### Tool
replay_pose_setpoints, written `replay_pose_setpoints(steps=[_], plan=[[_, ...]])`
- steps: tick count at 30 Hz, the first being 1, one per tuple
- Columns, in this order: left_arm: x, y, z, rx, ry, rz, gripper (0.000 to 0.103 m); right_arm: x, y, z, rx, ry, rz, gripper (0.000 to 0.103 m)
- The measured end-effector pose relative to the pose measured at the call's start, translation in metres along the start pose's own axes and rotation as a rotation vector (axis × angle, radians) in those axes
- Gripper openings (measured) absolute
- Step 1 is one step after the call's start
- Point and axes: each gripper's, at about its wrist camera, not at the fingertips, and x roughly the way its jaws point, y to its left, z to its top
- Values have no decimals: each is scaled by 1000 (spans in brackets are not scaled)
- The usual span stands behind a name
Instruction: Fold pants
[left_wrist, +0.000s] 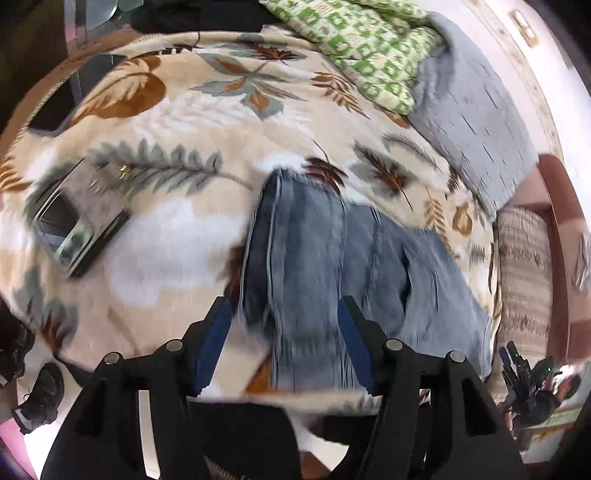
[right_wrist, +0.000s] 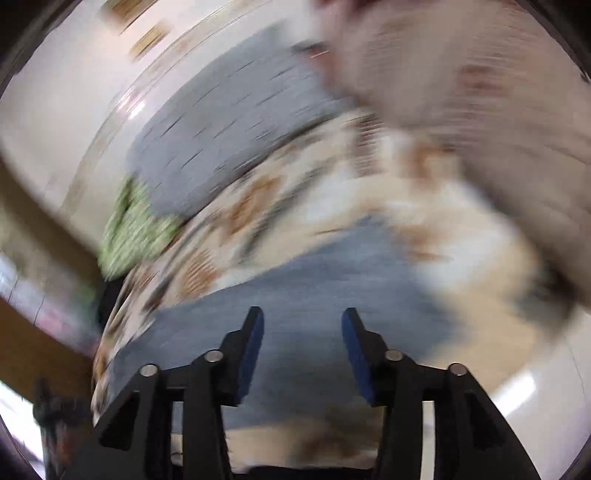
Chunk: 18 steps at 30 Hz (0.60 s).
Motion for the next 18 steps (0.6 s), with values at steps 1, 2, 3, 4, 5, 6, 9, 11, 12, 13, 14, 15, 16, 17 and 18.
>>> replay_pose_setpoints(steps=[1,2,3,4,5,6,9,11,12,13,14,15,16,17,18], plan=[[11,1,8,-16,20,-7,59,21,22,4,-42,42,35,58],[20,3,16,-28,39,-18,59,48,48,11,-91,91,76,59],[32,4,25,-45,62,-26,59,79,78,16,-150,153,117,59],[40,5,29,-54,79,-32,59,102,101,19,-191,189,133,59],[49,5,33,-66,98,-43,59,128,124,21,-235,231,147,60],[56,4,35,-76,112,-57,59,154,146,23,-281,273,152,60],[66,7,43,-93,150,-113,59,220,190,26,-378,347,111,60],[70,9,44,-93,173,-172,66,249,203,22,-407,412,116,60],[75,9,44,-89,196,-208,69,262,209,17,-444,446,101,60],[77,9,45,-82,214,-229,69,268,212,11,-484,468,94,56],[80,6,45,-73,226,-242,67,274,220,4,-571,488,86,47],[79,1,45,-57,228,-245,66,276,231,2,-635,483,82,21],[75,-5,47,-39,212,-243,64,271,240,1,-691,466,69,13],[70,-10,49,-19,185,-238,63,264,251,2,-746,425,55,7],[65,-17,51,8,148,-213,63,257,258,5,-782,385,46,6]])
